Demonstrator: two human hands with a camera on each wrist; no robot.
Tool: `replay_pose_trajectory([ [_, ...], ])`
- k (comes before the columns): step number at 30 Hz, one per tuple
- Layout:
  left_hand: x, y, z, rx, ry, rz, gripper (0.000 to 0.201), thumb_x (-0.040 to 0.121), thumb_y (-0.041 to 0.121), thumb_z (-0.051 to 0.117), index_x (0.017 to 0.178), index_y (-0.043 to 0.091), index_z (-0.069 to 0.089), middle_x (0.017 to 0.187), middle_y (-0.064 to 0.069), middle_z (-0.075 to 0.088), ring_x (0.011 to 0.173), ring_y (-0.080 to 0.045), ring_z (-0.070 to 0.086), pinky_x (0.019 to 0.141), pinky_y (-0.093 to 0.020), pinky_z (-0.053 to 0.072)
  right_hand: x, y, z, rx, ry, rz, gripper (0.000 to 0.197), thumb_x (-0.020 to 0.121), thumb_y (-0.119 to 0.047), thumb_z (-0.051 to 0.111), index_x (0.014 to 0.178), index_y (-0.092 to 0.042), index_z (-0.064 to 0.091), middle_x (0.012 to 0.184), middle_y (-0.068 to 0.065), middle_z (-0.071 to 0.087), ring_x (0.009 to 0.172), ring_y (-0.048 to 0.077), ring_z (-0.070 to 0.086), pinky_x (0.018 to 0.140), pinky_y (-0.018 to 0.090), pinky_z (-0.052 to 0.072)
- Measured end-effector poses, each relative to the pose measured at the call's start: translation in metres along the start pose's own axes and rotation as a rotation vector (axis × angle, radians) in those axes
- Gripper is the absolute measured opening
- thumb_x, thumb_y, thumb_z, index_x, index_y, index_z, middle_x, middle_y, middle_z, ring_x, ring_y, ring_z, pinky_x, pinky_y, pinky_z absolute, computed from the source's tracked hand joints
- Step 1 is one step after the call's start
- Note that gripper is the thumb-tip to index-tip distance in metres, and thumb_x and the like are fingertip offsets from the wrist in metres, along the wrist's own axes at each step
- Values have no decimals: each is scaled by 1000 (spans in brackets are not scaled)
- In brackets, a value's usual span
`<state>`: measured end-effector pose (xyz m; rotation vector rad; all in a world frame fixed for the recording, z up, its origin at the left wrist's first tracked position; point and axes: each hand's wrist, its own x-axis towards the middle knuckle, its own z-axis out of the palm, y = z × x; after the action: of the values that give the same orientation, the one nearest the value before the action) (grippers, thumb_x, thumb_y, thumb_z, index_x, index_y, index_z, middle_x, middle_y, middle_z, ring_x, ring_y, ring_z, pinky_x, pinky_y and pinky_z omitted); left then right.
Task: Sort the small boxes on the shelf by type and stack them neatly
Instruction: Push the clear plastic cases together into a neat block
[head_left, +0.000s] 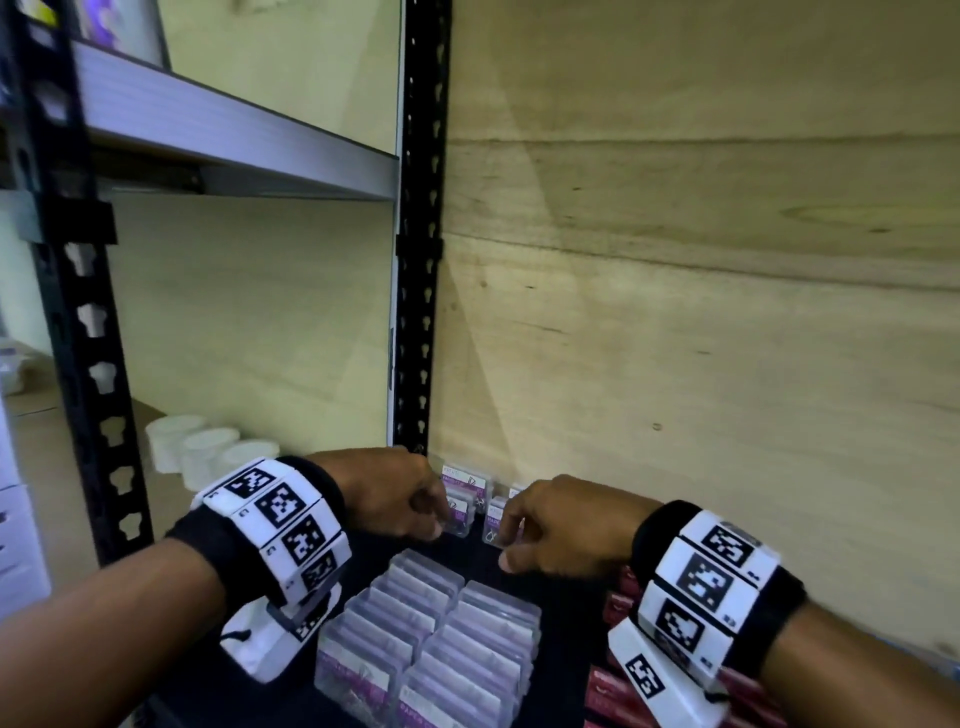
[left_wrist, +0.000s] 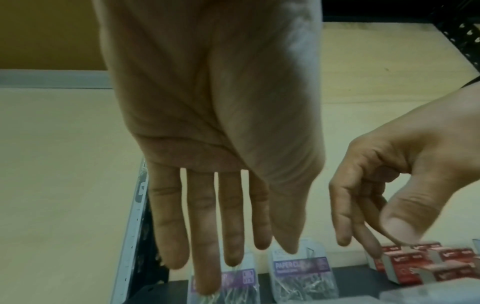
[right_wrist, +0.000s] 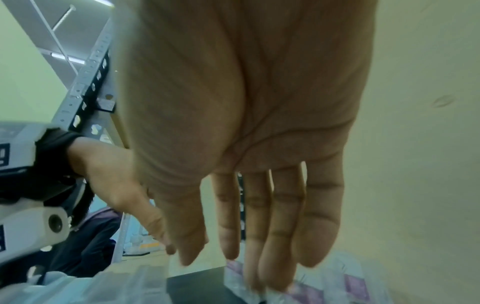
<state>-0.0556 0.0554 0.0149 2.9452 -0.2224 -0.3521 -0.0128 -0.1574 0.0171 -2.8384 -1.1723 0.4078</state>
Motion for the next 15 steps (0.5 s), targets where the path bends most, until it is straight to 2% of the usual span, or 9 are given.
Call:
replay_pose_trajectory([
  [6,34,-8,-16,163,138,-10,31,95,40,59,122,28,67,123,5,66,108,-14,62,96,-33,50,32,20,-11,-179,110,75,36,91,-42,65,124,-28,59,119,-1,63,105,22,61,78,30,46],
  [9,49,-13,-17,190,111,-42,29,93,36,63,122,30,66,124,4,65,109,-17,61,96,-36,50,45,26,-13,-194,95,87,36,90,-37,69,122,-24,61,116,-1,66,101,22,64,77,31,48],
  [15,66,-15,-13,211,23,-55,42,89,19,71,129,25,61,128,1,63,116,-18,58,95,-28,47,58,31,-7,-187,43,75,29,87,-28,73,114,-20,64,112,1,66,98,22,63,77,32,49],
])
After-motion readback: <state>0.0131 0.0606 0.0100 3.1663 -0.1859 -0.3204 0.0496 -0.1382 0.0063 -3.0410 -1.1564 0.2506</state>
